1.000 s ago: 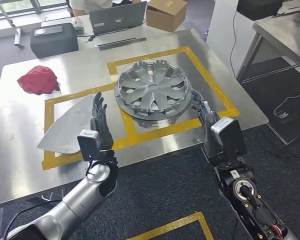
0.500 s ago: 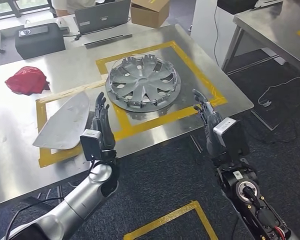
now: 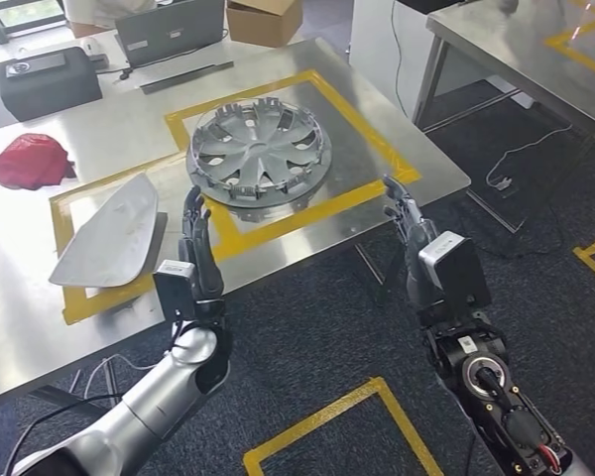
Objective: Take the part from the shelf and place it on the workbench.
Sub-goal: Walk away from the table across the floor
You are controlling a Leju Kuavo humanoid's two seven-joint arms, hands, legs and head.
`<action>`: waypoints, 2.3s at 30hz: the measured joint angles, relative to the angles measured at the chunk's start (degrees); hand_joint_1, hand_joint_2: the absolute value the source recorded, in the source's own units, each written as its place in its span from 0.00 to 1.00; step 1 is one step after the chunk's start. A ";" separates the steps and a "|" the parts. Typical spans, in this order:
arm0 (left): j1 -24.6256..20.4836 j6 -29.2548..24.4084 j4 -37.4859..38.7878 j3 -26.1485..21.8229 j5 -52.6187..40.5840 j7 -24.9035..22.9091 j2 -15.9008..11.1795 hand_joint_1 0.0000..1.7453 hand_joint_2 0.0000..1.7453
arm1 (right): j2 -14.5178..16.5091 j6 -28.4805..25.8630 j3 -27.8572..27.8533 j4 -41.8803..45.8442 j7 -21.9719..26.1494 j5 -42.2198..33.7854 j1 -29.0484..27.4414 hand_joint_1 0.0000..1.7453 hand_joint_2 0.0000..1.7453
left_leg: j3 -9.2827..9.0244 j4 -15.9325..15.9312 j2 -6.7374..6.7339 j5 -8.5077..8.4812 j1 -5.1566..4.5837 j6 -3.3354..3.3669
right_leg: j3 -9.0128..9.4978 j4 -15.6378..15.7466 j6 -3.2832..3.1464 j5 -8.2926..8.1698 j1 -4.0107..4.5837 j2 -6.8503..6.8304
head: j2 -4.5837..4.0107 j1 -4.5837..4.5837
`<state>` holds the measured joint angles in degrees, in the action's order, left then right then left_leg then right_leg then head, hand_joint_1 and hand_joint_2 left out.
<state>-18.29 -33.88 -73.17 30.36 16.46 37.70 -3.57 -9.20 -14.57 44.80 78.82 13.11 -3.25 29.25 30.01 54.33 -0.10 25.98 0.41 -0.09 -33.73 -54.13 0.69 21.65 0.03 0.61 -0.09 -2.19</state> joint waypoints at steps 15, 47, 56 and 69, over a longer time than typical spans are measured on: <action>0.21 -0.02 -0.02 0.00 0.15 0.00 0.04 0.00 0.00 | 0.00 -0.68 0.01 -0.04 -0.45 0.83 -0.07 0.00 0.00 | 4.34 0.17 0.59 -3.99 0.14 0.64 | 4.36 -0.89 1.13 4.60 -0.22 0.49 | 0.00 0.92; 0.19 -0.11 -0.05 0.00 0.20 0.00 -0.05 0.00 0.00 | 0.00 -0.66 0.02 -0.15 -0.43 0.85 -0.15 0.00 0.00 | 5.52 -0.02 2.15 -5.57 0.22 -0.11 | 4.06 -1.12 0.60 4.44 -0.21 0.62 | 0.00 0.90; 0.32 -0.11 -0.05 0.00 0.22 0.00 -0.32 0.00 0.00 | 0.00 -0.54 0.03 -0.17 -0.46 0.96 -0.11 0.00 0.00 | 10.62 15.88 0.61 4.18 0.46 -1.79 | 0.36 -0.72 -1.31 1.03 -0.27 -1.98 | 0.00 0.27; 0.59 -0.54 -0.23 0.00 0.38 0.00 -0.58 0.00 0.00 | -0.67 -1.34 -0.71 -0.15 -1.61 1.77 -0.10 0.00 0.00 | 2.69 -0.90 0.33 -3.28 0.11 1.96 | -6.09 -16.33 1.84 9.57 -0.27 -1.05 | 0.00 0.81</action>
<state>-17.70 -34.42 -73.40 30.36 16.84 37.70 -4.15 -9.87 -15.91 44.09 78.66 11.50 -1.48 29.15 32.70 53.43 0.23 22.70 0.53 1.87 -39.83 -70.46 2.54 31.22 -0.24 -0.44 -0.09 -1.38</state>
